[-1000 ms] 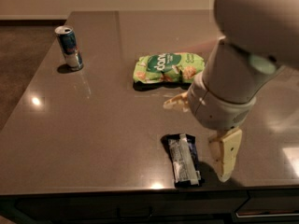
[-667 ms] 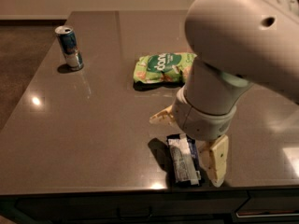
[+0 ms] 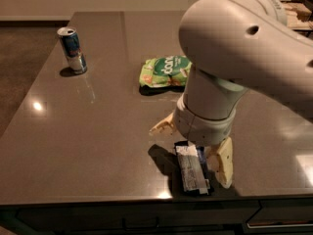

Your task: Pick rxbar blueberry

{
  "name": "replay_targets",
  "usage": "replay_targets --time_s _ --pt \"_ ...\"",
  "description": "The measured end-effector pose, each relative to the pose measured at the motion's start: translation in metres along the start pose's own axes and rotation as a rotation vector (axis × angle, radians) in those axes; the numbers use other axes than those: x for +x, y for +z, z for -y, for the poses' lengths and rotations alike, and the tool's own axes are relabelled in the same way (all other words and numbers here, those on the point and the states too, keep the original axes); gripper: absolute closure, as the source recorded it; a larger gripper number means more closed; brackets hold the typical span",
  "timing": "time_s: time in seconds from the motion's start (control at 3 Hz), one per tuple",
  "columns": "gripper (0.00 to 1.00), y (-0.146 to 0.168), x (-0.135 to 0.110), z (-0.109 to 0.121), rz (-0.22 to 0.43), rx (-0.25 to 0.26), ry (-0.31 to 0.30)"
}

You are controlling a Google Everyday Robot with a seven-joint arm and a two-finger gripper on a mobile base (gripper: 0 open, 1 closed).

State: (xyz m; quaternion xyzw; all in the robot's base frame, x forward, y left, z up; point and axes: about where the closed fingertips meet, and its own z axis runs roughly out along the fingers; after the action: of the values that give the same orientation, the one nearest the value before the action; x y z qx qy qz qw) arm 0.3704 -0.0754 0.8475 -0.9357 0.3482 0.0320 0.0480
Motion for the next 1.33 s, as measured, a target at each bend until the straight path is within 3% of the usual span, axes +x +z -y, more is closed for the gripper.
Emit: replay_targets --time_s 0.67,1.0,1.33 --pt "0.00 0.016 0.008 -0.004 -0.015 -0.049 -0.068" --pt "0.13 0.020 0.010 -0.005 -0.014 -0.066 -0.070" --pt "0.37 0.014 0.009 -0.002 0.009 -0.063 -0.062"
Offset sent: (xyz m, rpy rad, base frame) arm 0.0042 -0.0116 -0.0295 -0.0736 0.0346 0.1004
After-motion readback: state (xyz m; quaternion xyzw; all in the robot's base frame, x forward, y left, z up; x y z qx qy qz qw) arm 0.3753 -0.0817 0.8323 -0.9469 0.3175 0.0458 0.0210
